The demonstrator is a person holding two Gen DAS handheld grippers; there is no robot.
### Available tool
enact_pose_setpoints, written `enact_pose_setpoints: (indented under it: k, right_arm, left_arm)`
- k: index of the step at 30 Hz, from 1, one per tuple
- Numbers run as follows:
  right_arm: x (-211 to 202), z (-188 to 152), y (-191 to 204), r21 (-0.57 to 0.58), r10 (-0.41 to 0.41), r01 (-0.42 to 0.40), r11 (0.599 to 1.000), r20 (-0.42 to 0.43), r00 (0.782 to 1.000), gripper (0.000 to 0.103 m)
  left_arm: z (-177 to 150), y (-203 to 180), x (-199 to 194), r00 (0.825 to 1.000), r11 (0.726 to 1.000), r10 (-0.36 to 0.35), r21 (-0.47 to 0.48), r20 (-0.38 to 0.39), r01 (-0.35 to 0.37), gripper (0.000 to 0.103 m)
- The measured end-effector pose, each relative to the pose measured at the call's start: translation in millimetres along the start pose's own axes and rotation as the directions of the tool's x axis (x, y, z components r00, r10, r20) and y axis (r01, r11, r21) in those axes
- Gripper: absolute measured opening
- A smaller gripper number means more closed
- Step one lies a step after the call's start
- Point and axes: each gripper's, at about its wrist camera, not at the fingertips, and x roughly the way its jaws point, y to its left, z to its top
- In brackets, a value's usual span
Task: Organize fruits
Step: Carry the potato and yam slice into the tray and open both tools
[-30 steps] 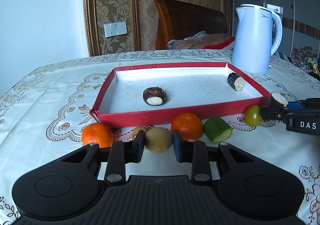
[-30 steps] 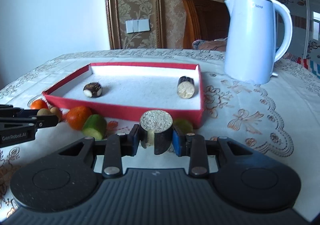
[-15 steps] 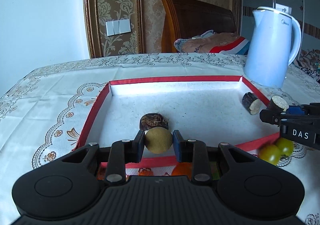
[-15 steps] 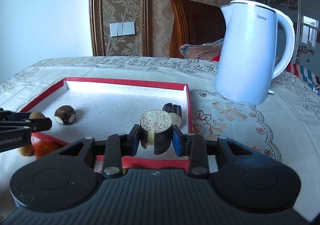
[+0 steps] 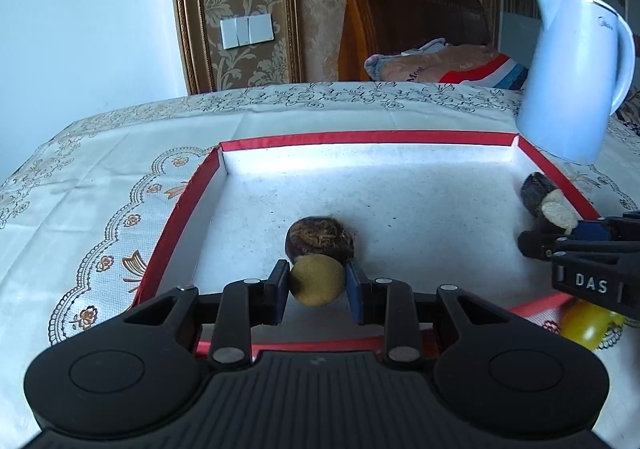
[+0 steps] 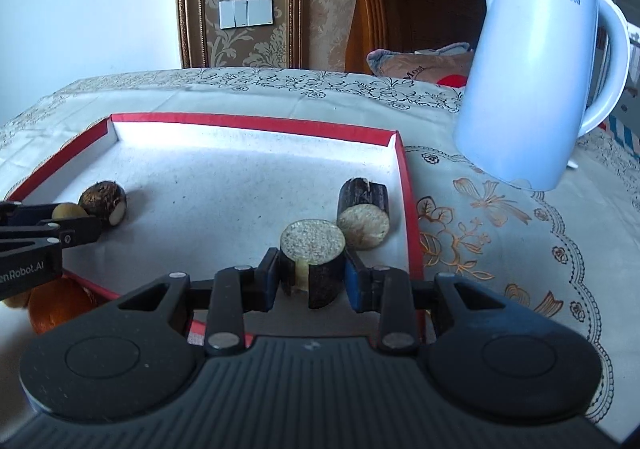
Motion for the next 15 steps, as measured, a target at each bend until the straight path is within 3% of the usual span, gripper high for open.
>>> enact_pose_setpoints:
  k: [15]
  right_arm:
    - [21.4,13.0,-4.9,0.03,-0.048,0.048,0.998,0.014,0.999,0.031]
  left_arm:
    - [11.7,2.3,23.2,1.0,0.999,0.03,-0.021,-0.002,-0.03,0.029]
